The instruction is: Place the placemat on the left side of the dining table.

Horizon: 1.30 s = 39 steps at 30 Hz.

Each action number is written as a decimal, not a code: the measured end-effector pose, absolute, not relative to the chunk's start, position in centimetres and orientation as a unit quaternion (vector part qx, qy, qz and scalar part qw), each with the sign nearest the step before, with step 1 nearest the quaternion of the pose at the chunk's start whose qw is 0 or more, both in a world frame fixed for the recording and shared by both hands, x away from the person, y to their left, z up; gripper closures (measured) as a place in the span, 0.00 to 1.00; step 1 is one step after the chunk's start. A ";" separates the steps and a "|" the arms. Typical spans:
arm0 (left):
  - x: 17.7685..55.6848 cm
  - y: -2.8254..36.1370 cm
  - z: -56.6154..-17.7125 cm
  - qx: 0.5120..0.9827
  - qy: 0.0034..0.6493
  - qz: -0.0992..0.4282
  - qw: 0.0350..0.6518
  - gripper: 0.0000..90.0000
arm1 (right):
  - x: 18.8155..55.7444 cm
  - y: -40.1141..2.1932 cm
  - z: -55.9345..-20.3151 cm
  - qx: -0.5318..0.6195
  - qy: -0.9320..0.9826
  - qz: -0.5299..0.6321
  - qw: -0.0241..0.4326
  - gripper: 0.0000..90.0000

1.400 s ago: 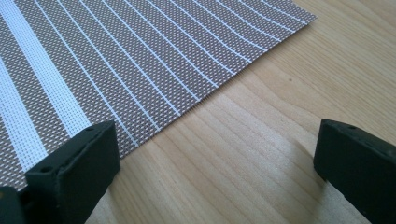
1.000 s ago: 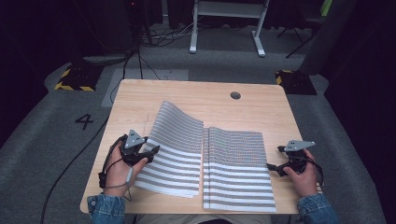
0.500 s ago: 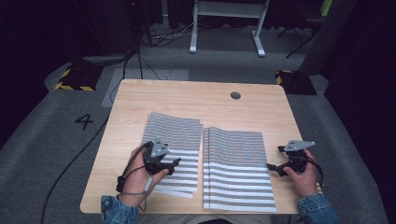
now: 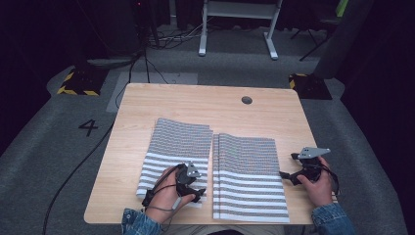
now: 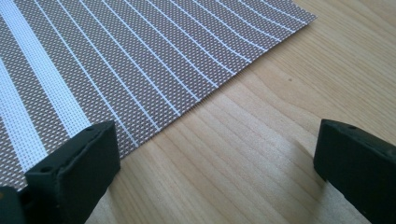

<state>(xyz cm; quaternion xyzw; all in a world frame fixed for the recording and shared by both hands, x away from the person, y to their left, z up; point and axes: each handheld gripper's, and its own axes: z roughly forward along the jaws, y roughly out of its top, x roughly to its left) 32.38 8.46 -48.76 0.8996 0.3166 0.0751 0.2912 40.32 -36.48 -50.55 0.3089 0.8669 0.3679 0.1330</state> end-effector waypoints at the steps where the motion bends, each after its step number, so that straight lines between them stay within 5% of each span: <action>1: 32.3 8.4 -48.8 0.899 0.315 0.082 0.291 0.24 | 40.3 -36.5 -50.5 0.309 0.867 0.368 0.133 0.01; 15: 32.9 9.7 -49.5 0.886 0.299 0.093 0.343 0.37 | 40.3 -36.5 -50.5 0.310 0.867 0.368 0.132 0.01; 17: 33.3 10.4 -49.5 0.878 0.310 0.084 0.354 0.58 | 40.3 -36.5 -50.5 0.310 0.867 0.368 0.132 0.01; 18: 33.5 10.7 -49.5 0.875 0.314 0.082 0.359 0.58 | 40.3 -36.5 -50.5 0.310 0.867 0.368 0.132 0.01; 19: 33.8 11.2 -49.5 0.869 0.323 0.085 0.364 0.70 | 40.3 -36.5 -50.5 0.309 0.867 0.368 0.133 0.01; 23: 33.7 11.4 -48.5 0.863 0.335 0.112 0.362 0.90 | 40.3 -36.5 -50.5 0.309 0.867 0.368 0.133 0.01; 39: 33.2 15.2 -41.8 0.783 0.349 0.234 0.459 0.96 | 40.3 -36.5 -50.5 0.309 0.867 0.368 0.133 0.01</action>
